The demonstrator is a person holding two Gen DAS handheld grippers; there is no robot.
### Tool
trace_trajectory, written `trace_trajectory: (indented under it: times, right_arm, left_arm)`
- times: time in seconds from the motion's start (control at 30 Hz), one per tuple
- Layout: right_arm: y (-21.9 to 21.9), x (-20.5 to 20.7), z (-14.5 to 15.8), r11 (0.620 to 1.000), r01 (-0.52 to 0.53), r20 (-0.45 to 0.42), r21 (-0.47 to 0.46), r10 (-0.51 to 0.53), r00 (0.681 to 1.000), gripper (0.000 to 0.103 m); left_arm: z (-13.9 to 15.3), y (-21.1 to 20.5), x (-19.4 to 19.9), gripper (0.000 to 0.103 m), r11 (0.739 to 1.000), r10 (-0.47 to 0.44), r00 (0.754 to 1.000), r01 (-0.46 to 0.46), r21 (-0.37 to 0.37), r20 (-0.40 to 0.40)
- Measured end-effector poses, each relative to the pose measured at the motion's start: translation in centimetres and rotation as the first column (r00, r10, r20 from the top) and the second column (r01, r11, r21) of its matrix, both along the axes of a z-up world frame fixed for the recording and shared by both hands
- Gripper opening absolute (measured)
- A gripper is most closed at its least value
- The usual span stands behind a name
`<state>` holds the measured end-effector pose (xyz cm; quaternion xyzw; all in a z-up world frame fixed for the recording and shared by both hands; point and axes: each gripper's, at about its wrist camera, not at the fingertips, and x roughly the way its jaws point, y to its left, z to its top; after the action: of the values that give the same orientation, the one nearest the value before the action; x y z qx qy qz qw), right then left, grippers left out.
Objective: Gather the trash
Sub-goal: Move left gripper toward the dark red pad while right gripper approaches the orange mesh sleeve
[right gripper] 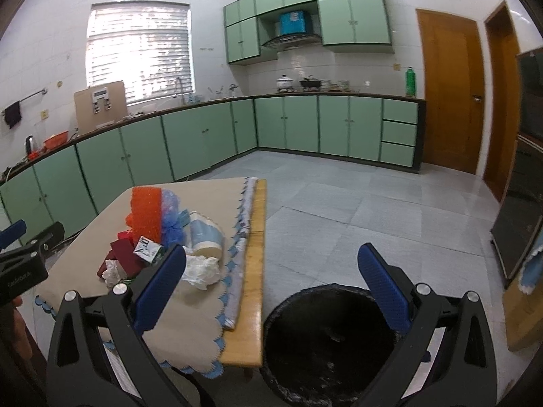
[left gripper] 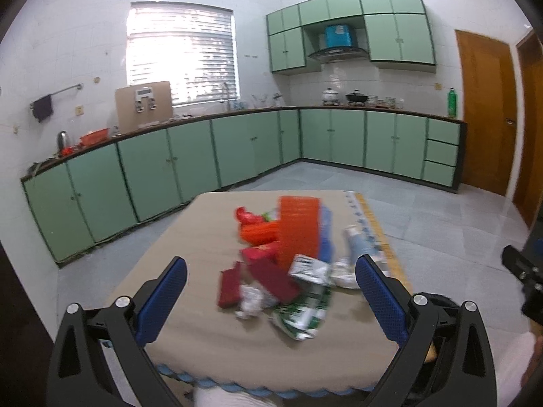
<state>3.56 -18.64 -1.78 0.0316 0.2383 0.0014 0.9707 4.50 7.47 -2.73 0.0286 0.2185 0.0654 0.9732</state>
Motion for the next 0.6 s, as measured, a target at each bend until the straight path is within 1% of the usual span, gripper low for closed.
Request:
trace_trajectory:
  times: [0.1,0.23,0.33,0.47,0.6]
  right_arm:
    - [1.2,1.8,-1.1,0.999,-0.041,-0.014,0.007,0.041,0.999,0.098]
    - [2.9,4.0,-2.7,0.996,-0.084,-0.025,-0.002,0.084,0.996,0.097]
    - [4.1,5.8,-4.0,0.993,-0.120,-0.050,0.017,0.121,0.991,0.092]
    - [5.6,7.8,-6.0,0.987,-0.158,-0.082,0.026,0.159,0.984,0.085]
    - [6.4,8.9,-7.1,0.986,-0.165,-0.098,0.030,0.167,0.981,0.084]
  left_arm:
    - [-0.9,1.6,0.9,0.097,1.000,0.030,0.999,-0.030,-0.002,-0.013]
    - [-2.5,3.2,2.2,0.097,0.998,0.062,0.998,-0.062,0.012,-0.027]
    - [-3.9,4.2,3.4,0.096,0.997,0.073,0.996,-0.073,0.010,-0.049]
    - [-5.7,5.3,5.4,0.094,0.996,0.089,0.991,-0.090,-0.001,-0.102]
    - [-7.2,6.3,6.6,0.093,0.995,0.103,0.986,-0.104,-0.002,-0.133]
